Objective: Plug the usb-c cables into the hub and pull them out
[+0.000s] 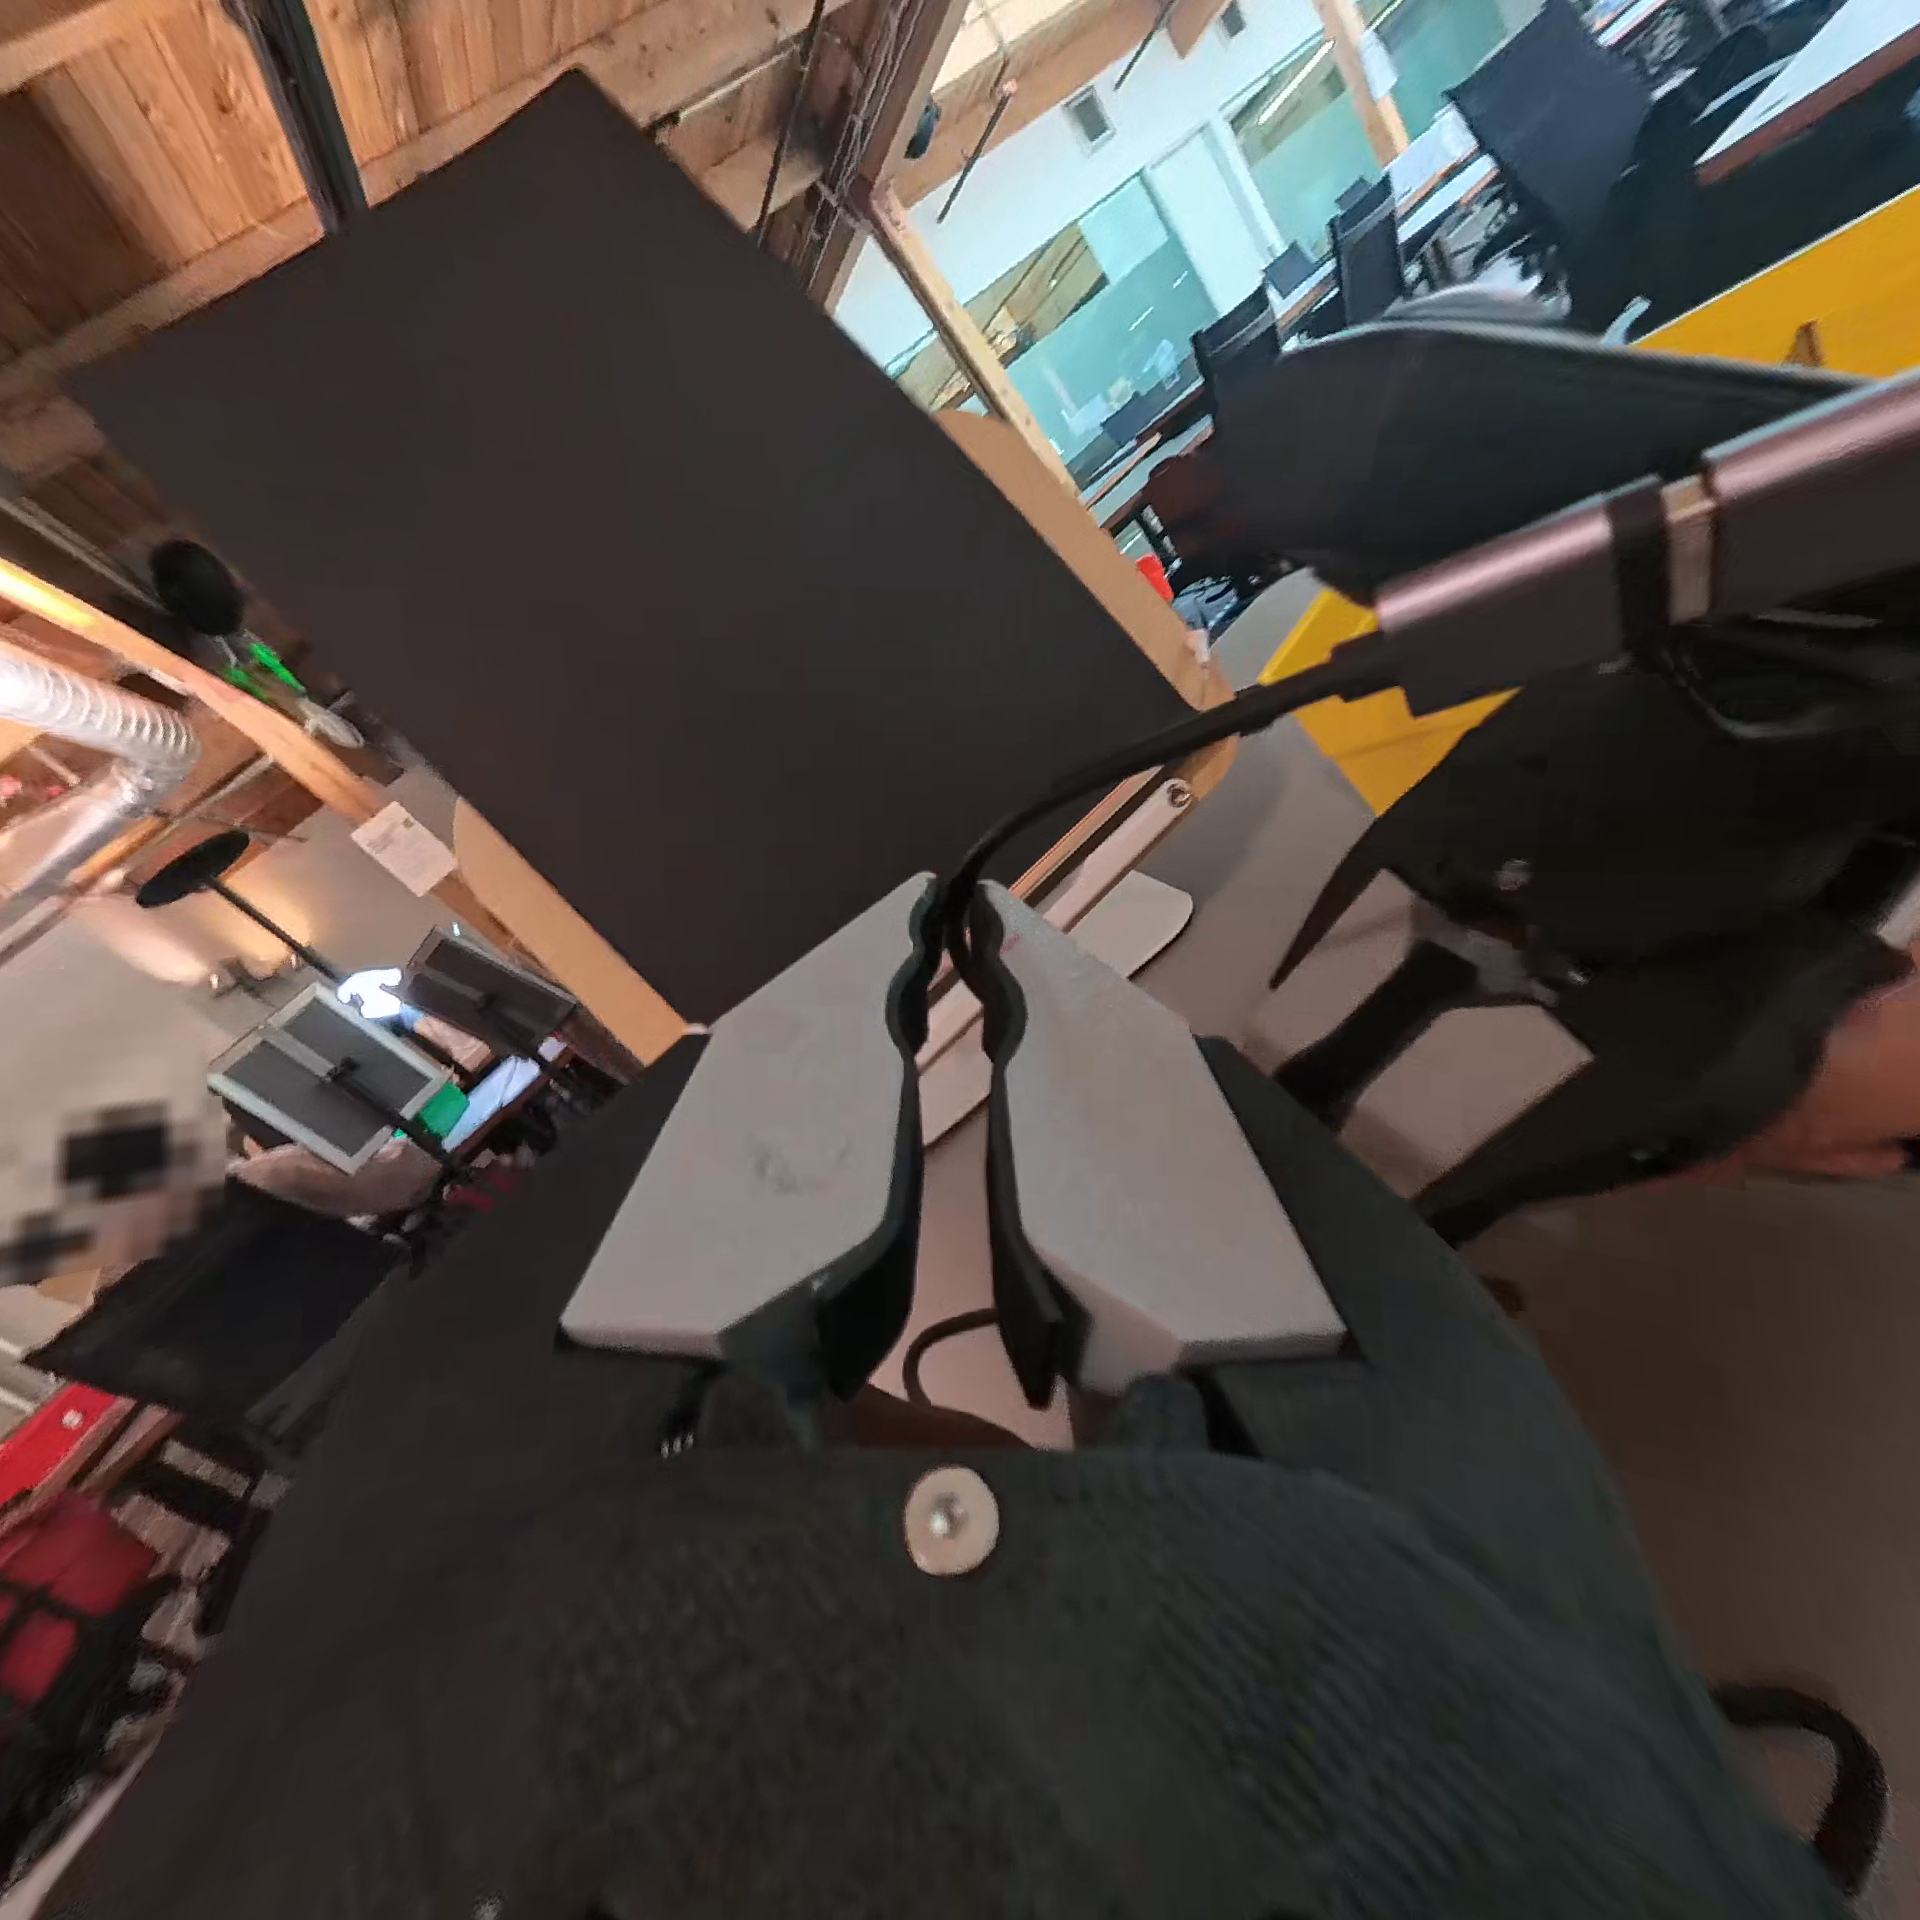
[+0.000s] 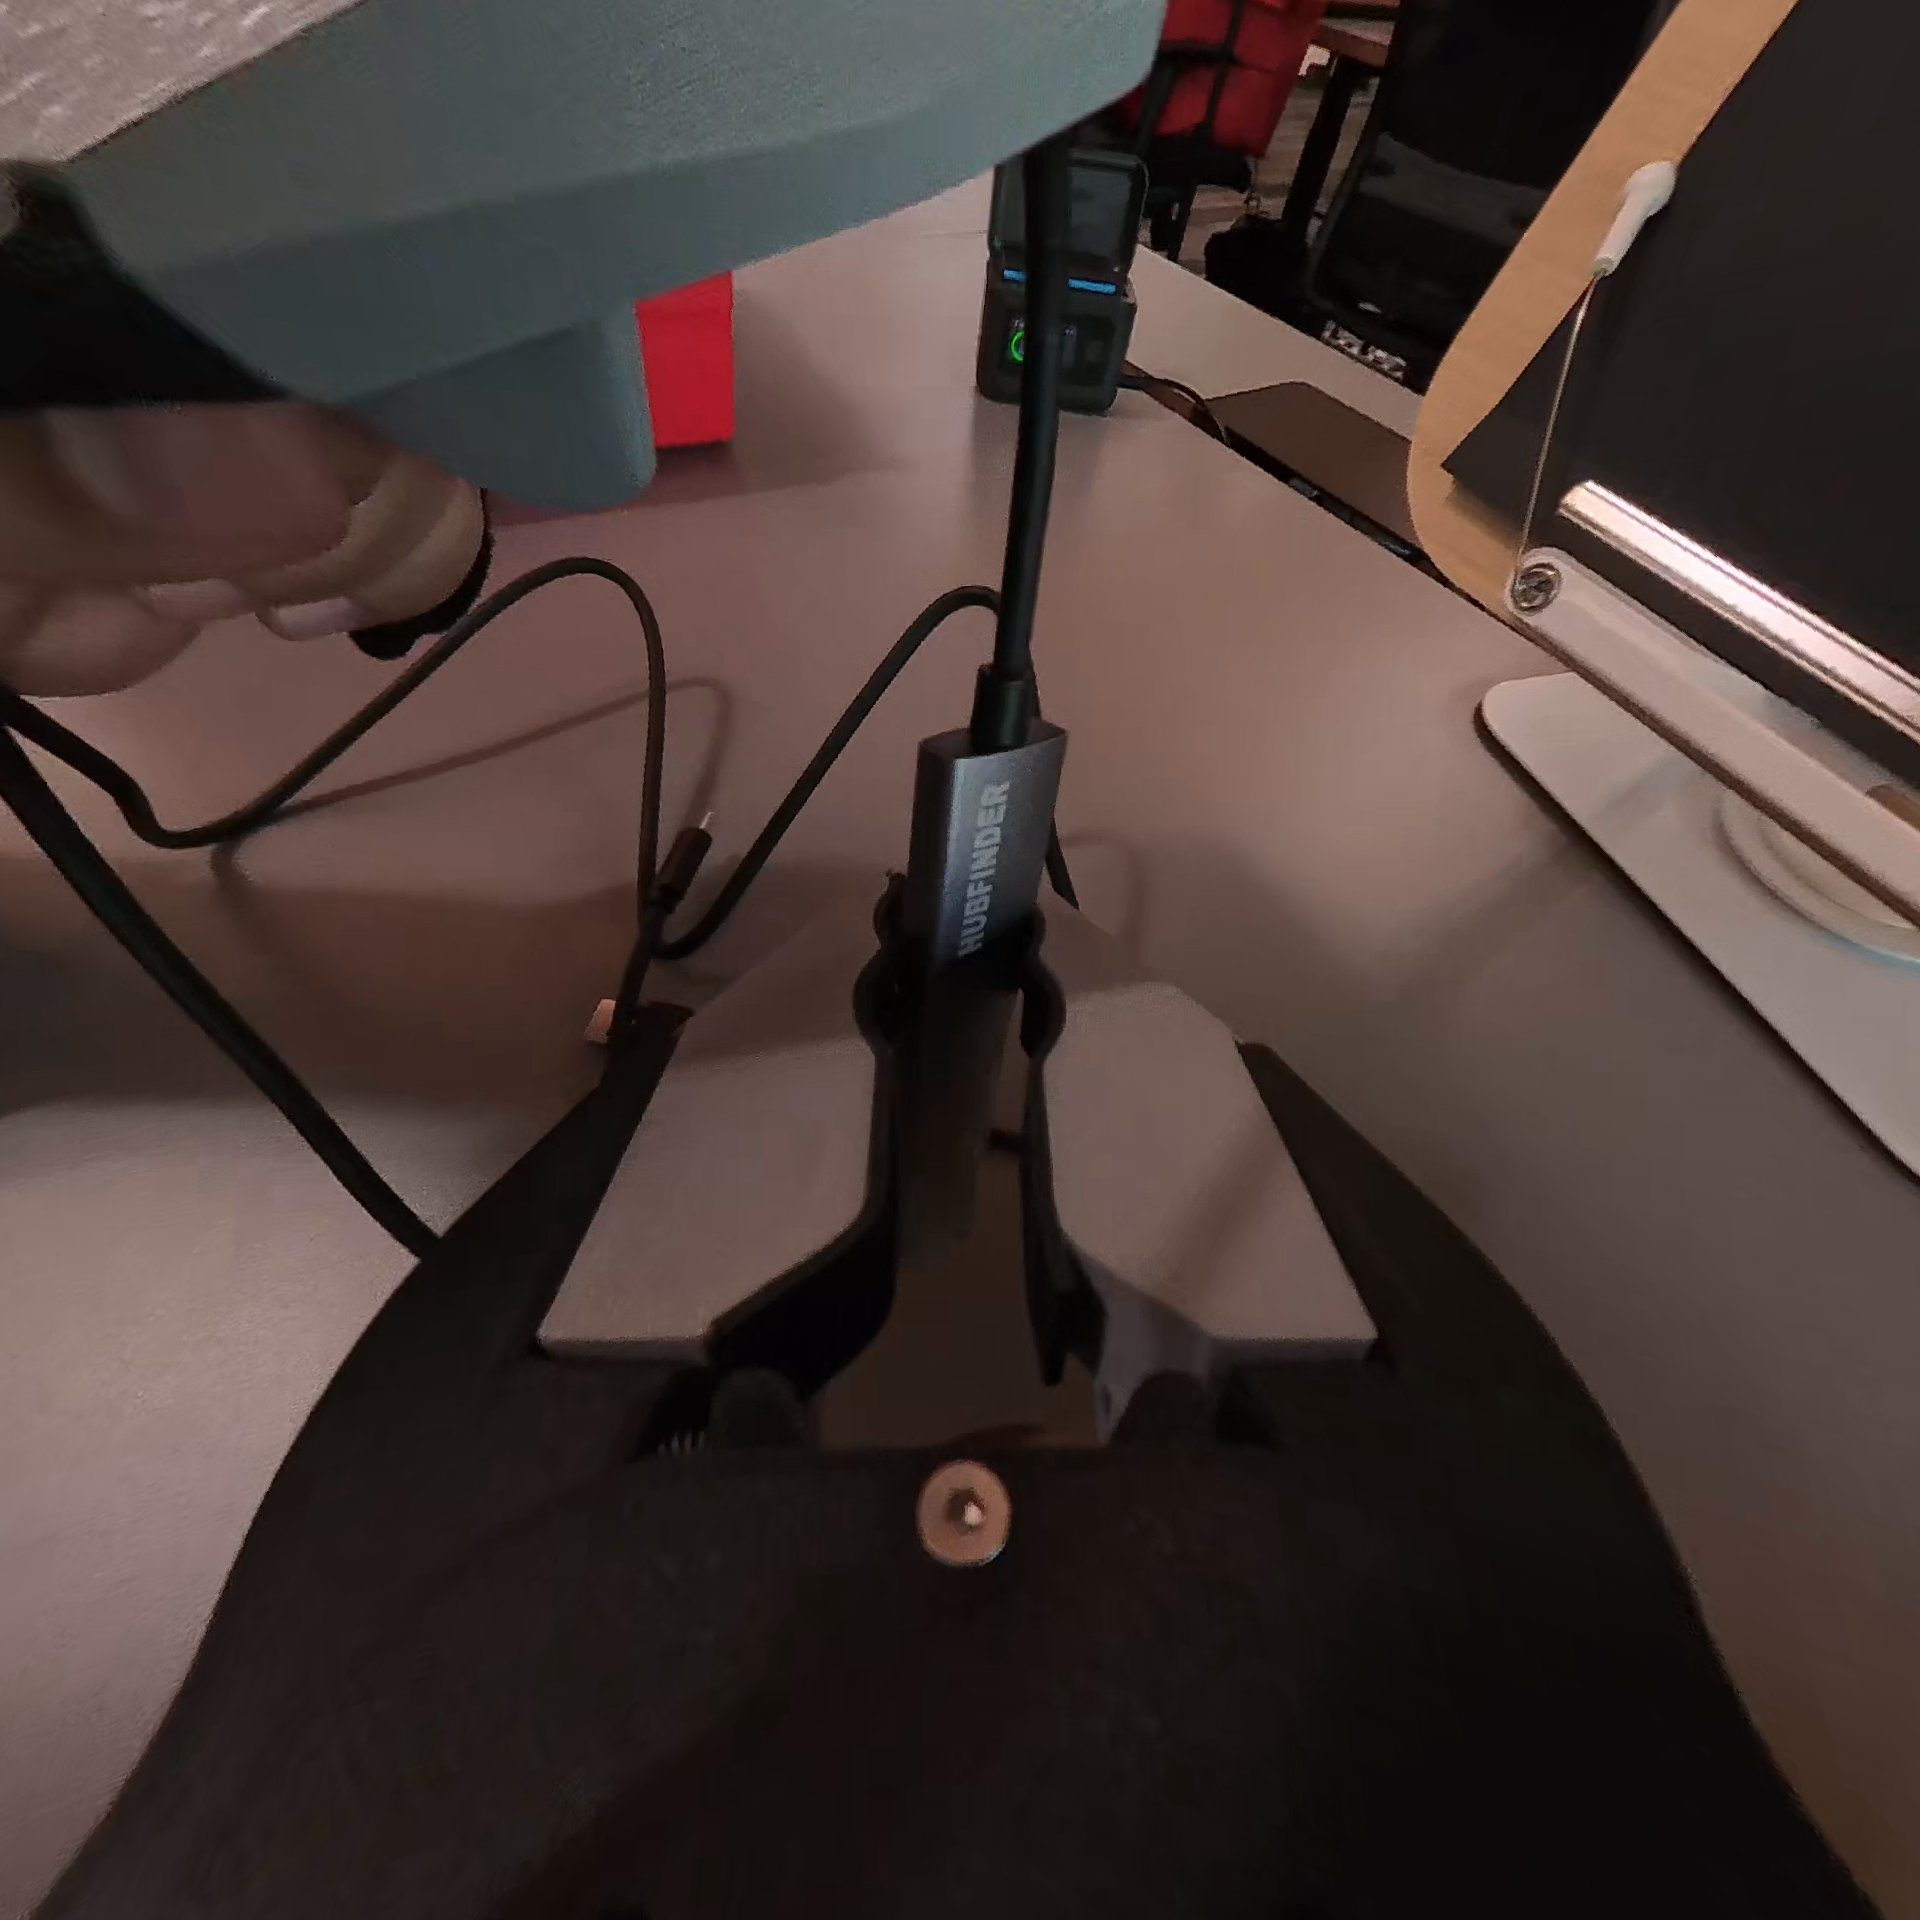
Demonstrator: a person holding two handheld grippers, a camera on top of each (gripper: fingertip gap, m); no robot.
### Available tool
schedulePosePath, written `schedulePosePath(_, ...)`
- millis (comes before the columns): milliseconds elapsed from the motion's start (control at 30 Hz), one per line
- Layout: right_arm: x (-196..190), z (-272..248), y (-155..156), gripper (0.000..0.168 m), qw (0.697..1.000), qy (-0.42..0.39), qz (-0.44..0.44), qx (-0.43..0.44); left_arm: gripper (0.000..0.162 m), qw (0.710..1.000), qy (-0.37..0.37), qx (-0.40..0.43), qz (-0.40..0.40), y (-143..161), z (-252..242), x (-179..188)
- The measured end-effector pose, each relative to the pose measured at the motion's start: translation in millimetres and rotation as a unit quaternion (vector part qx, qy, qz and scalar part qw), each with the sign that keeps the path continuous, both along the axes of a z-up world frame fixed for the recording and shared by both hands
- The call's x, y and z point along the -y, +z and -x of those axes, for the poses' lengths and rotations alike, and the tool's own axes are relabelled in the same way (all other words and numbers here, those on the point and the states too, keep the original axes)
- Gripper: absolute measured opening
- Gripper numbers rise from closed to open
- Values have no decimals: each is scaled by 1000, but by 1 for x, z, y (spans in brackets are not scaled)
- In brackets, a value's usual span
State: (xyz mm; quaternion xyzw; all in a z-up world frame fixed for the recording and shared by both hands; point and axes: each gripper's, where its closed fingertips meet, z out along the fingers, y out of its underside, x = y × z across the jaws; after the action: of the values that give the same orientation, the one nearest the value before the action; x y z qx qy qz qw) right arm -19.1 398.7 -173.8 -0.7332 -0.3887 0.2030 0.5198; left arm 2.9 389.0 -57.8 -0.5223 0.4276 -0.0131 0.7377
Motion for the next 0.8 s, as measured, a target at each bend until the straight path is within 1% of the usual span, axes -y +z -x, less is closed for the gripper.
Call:
schedulePosePath(33,1,0,0,17,1000,3,8,-6,2,1000,9,9,17,-1,4,-4)
schedulePosePath(67,3,0,2,16,999,12,27,-28,2,999,21,23,38,-3,10,-9)
schedulePosePath(133,8,-1,11,17,989,44,92,-104,3,991,55,60,104,-11,25,-24)
schedulePosePath(167,11,-2,16,17,978,65,131,-148,9,985,56,73,143,-17,28,-29)
schedulePosePath(233,18,-5,22,17,942,109,225,-225,18,975,42,98,197,-25,32,-35)
schedulePosePath(267,21,-6,24,17,920,127,267,-257,27,971,39,106,211,-27,34,-37)
schedulePosePath(300,24,-6,23,17,900,142,304,-277,34,968,42,107,222,-30,36,-39)
schedulePosePath(333,27,-5,21,17,885,152,334,-287,38,967,44,103,229,-33,37,-41)
schedulePosePath(367,28,-3,18,17,877,153,349,-293,39,966,46,98,234,-36,37,-42)
schedulePosePath(400,27,-3,16,17,876,148,352,-293,40,966,55,91,234,-39,38,-44)
schedulePosePath(500,26,-1,13,17,888,137,340,-277,50,969,76,73,225,-42,45,-49)
schedulePosePath(567,28,-1,18,17,876,148,352,-294,57,963,67,93,243,-41,48,-50)
schedulePosePath(667,34,-2,33,17,831,183,387,-356,61,957,14,129,259,-33,44,-45)
schedulePosePath(700,36,-4,42,18,806,203,400,-386,62,954,-14,149,261,-27,41,-41)
schedulePosePath(733,40,-6,53,17,774,228,416,-418,61,946,-41,179,266,-20,39,-37)
schedulePosePath(767,42,-10,62,17,744,250,429,-446,58,935,-61,212,276,-14,39,-36)
schedulePosePath(800,45,-13,69,17,721,268,438,-464,54,923,-75,239,291,-11,40,-36)
